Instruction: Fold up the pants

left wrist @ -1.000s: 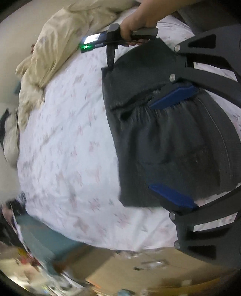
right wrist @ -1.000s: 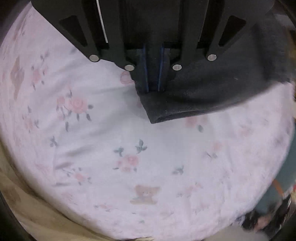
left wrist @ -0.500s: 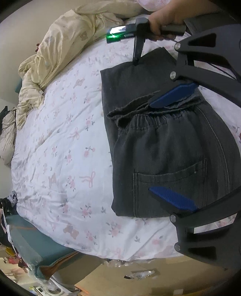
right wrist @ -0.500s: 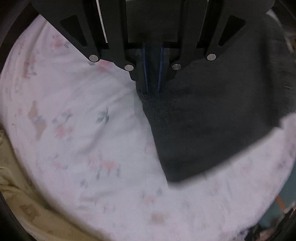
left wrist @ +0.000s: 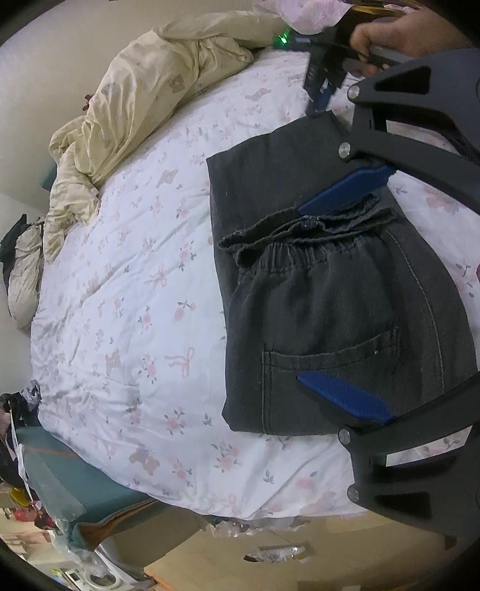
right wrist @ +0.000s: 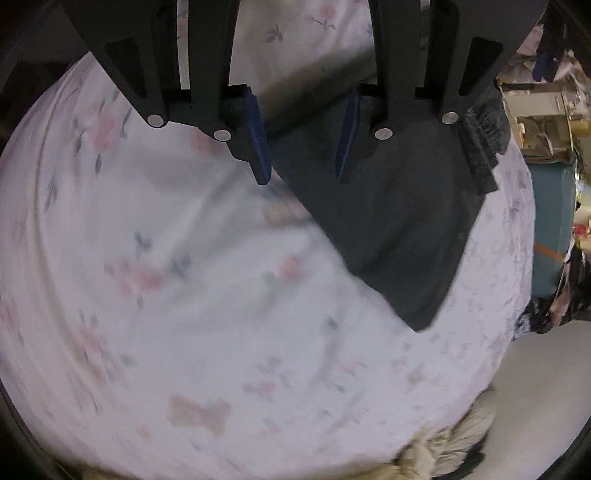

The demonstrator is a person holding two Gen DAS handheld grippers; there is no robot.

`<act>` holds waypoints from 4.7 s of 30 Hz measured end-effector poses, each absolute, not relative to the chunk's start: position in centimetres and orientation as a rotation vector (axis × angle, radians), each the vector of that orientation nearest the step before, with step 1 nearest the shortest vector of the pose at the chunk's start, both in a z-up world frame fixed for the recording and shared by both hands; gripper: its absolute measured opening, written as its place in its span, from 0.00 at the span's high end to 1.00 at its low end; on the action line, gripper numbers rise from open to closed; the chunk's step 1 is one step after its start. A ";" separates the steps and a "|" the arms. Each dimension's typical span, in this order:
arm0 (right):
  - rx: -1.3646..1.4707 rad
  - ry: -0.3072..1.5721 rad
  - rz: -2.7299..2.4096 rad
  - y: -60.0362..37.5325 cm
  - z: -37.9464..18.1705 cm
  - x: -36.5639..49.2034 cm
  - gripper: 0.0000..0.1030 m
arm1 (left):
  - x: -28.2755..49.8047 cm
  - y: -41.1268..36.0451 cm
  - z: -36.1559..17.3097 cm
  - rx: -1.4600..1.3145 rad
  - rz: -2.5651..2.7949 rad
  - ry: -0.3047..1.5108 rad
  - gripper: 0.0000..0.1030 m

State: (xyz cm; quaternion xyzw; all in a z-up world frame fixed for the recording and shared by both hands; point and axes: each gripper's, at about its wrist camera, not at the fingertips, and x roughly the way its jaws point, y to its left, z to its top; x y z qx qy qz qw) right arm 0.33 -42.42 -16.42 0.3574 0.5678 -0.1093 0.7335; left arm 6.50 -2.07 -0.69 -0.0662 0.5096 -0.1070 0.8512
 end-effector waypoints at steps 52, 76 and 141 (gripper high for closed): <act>0.319 0.796 0.687 -20.7 -2.5 -4.5 0.92 | 15.8 -14.5 2.0 0.114 -0.431 1.196 0.91; -0.078 1.073 0.977 3.7 -8.9 -6.4 0.89 | 12.2 9.6 -9.8 -0.163 -0.208 1.321 0.91; 0.045 1.176 0.528 -9.8 -12.6 20.1 0.98 | 8.1 4.0 -11.7 -0.038 -0.101 1.329 0.58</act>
